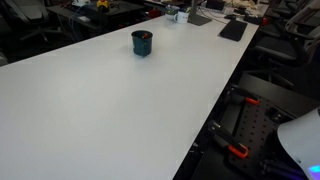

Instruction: Remove the marker from the cup

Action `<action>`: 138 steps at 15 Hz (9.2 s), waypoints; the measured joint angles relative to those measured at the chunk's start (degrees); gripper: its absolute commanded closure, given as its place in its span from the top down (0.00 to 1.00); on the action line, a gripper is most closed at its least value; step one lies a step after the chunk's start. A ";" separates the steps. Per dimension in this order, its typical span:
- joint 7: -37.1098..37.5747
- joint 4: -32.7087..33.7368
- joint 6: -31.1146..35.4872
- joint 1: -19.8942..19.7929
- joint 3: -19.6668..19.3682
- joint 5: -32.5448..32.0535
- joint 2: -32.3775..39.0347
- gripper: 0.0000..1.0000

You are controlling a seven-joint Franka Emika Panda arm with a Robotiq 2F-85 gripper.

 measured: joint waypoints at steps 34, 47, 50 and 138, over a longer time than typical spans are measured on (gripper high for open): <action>7.58 16.64 21.69 -3.24 5.99 -25.04 29.62 1.00; 11.29 23.55 27.59 -3.30 6.12 -25.43 36.63 1.00; 12.07 28.06 28.44 -3.54 6.01 -25.44 40.52 1.00; -2.33 63.53 31.94 5.21 11.95 -37.35 68.63 0.05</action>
